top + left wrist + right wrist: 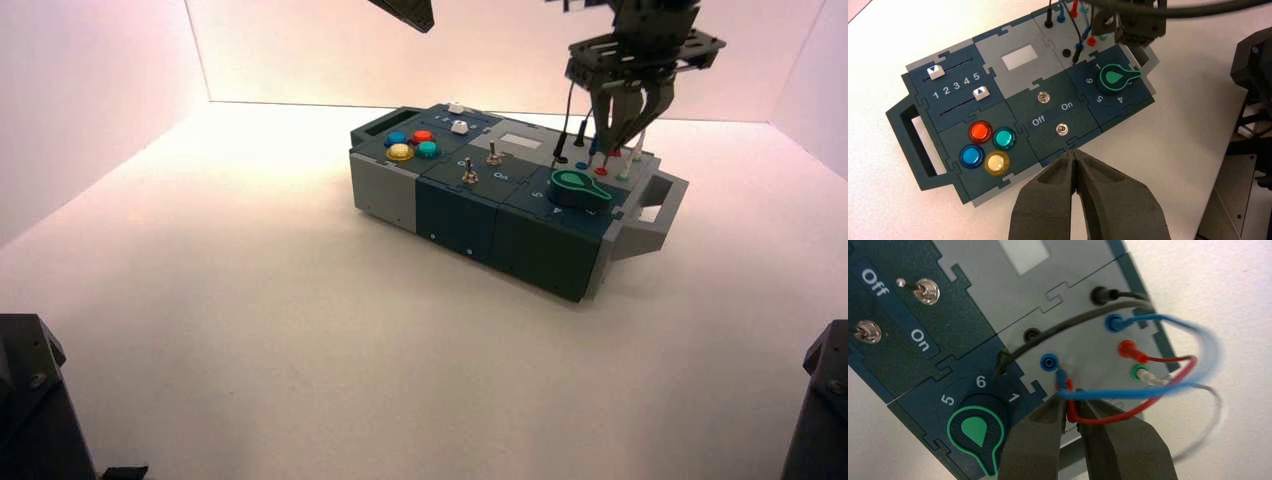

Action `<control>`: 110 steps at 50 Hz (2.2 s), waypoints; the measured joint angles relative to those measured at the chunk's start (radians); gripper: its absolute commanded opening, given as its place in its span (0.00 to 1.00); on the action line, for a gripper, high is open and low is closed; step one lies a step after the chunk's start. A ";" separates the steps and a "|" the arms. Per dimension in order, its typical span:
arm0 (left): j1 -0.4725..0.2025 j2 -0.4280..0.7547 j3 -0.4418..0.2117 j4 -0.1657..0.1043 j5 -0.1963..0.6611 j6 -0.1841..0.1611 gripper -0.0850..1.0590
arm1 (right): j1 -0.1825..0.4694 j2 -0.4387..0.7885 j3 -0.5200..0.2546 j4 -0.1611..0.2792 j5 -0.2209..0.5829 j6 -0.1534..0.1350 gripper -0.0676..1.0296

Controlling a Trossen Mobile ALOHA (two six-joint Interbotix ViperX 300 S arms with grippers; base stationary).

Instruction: Pull the red wire.

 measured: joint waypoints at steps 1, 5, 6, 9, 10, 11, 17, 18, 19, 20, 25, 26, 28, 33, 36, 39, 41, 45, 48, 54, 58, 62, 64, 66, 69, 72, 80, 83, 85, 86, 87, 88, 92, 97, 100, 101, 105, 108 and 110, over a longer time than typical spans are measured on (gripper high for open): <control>0.002 0.000 0.000 0.000 0.000 0.000 0.05 | -0.002 -0.006 0.000 0.000 0.002 0.002 0.04; 0.000 -0.002 0.002 0.000 0.000 0.000 0.05 | -0.002 -0.017 -0.002 -0.002 0.008 0.000 0.04; 0.000 -0.002 0.000 0.000 0.000 0.000 0.05 | -0.002 -0.020 -0.002 -0.002 0.011 0.000 0.04; 0.002 -0.002 0.000 0.000 0.000 0.000 0.05 | -0.002 -0.028 -0.002 -0.002 0.020 -0.002 0.04; 0.000 -0.002 0.000 0.000 0.000 0.000 0.05 | -0.002 -0.029 -0.002 -0.002 0.023 0.000 0.04; 0.002 -0.002 0.000 0.000 0.000 0.000 0.05 | 0.000 -0.032 -0.002 -0.002 0.026 -0.002 0.04; 0.000 -0.002 0.000 0.000 0.000 0.000 0.05 | 0.006 -0.043 -0.002 -0.002 0.038 -0.003 0.04; 0.002 -0.002 0.000 0.000 0.002 0.000 0.05 | 0.006 -0.044 -0.002 -0.002 0.040 -0.003 0.04; 0.000 -0.002 0.000 0.000 0.000 0.000 0.05 | 0.008 -0.046 -0.002 -0.002 0.041 -0.005 0.04; 0.000 0.000 0.000 0.000 0.000 0.000 0.05 | 0.009 -0.048 -0.002 -0.002 0.044 -0.005 0.04; 0.002 0.000 0.000 0.000 0.000 0.000 0.05 | 0.015 -0.054 0.000 0.000 0.058 -0.012 0.04; 0.002 0.000 0.000 0.000 0.000 0.000 0.05 | 0.015 -0.054 0.000 0.000 0.058 -0.012 0.04; 0.000 -0.002 0.000 0.000 0.000 0.000 0.05 | 0.025 -0.057 0.006 0.002 0.067 -0.015 0.04; 0.002 -0.002 0.000 0.000 0.000 0.000 0.05 | 0.043 -0.060 0.017 0.006 0.077 -0.018 0.04; 0.002 0.000 0.000 0.000 0.000 0.000 0.05 | 0.052 -0.061 0.026 0.006 0.081 -0.018 0.05; 0.000 -0.002 0.002 0.000 0.000 0.000 0.05 | 0.058 -0.061 0.034 0.008 0.086 -0.018 0.06; 0.002 -0.002 0.002 0.000 0.000 0.000 0.05 | 0.064 -0.061 0.040 0.009 0.086 -0.018 0.08; 0.002 0.000 0.000 0.000 0.000 0.000 0.05 | 0.069 -0.063 0.046 0.009 0.089 -0.018 0.10; 0.000 -0.002 0.000 0.000 0.000 0.000 0.05 | 0.074 -0.064 0.049 0.011 0.089 -0.018 0.12; 0.002 -0.002 0.002 0.000 0.002 0.002 0.05 | 0.075 -0.072 0.052 0.012 0.091 -0.018 0.23; 0.000 -0.002 0.000 0.000 0.000 0.000 0.05 | 0.075 -0.072 0.052 0.012 0.092 -0.018 0.32; 0.000 -0.002 0.002 0.000 0.000 0.000 0.05 | 0.075 -0.072 0.052 0.012 0.091 -0.018 0.37; 0.002 0.000 0.000 0.000 0.000 0.000 0.05 | 0.075 -0.072 0.052 0.012 0.091 -0.018 0.38; 0.002 -0.002 0.000 0.000 0.000 0.000 0.05 | 0.075 -0.074 0.052 0.014 0.092 -0.018 0.38; 0.002 -0.002 0.000 0.000 0.000 0.000 0.05 | 0.075 -0.075 0.054 0.014 0.091 -0.018 0.39; 0.000 -0.002 0.000 0.000 0.000 0.000 0.05 | 0.075 -0.081 0.054 0.015 0.092 -0.018 0.39; 0.000 -0.002 0.000 0.000 0.000 0.000 0.05 | 0.075 -0.100 0.055 0.020 0.091 -0.018 0.39; 0.002 -0.002 0.000 0.000 0.000 0.000 0.05 | 0.077 -0.110 0.055 0.020 0.091 -0.018 0.39; 0.002 -0.002 0.000 0.000 0.000 0.002 0.05 | 0.077 -0.121 0.057 0.020 0.089 -0.018 0.39; 0.002 -0.002 0.000 0.000 0.000 0.000 0.05 | 0.075 -0.124 0.058 0.020 0.089 -0.018 0.39; 0.002 -0.002 0.000 0.000 0.000 0.000 0.05 | 0.075 -0.127 0.058 0.020 0.087 -0.018 0.39; 0.000 -0.002 0.000 0.000 0.002 0.000 0.05 | 0.075 -0.135 0.063 0.020 0.084 -0.018 0.39; 0.002 -0.002 0.000 0.000 0.002 0.000 0.05 | 0.077 -0.156 0.072 0.020 0.074 -0.017 0.39; 0.000 -0.002 0.000 0.000 0.000 0.000 0.05 | 0.077 -0.186 0.078 0.020 0.060 -0.012 0.39; 0.002 -0.002 0.000 0.002 0.000 0.000 0.05 | 0.077 -0.196 0.080 0.020 0.054 -0.009 0.39; 0.002 -0.002 0.000 0.002 0.000 0.000 0.05 | 0.075 -0.199 0.081 0.020 0.051 -0.009 0.39; 0.000 -0.002 0.000 0.003 0.000 0.000 0.05 | 0.075 -0.219 0.081 0.020 0.038 -0.005 0.39; 0.000 -0.002 0.000 0.003 0.000 0.000 0.05 | 0.075 -0.239 0.083 0.020 0.028 0.000 0.39; 0.000 -0.002 0.000 0.003 0.000 0.000 0.05 | 0.074 -0.250 0.086 0.020 0.021 0.000 0.39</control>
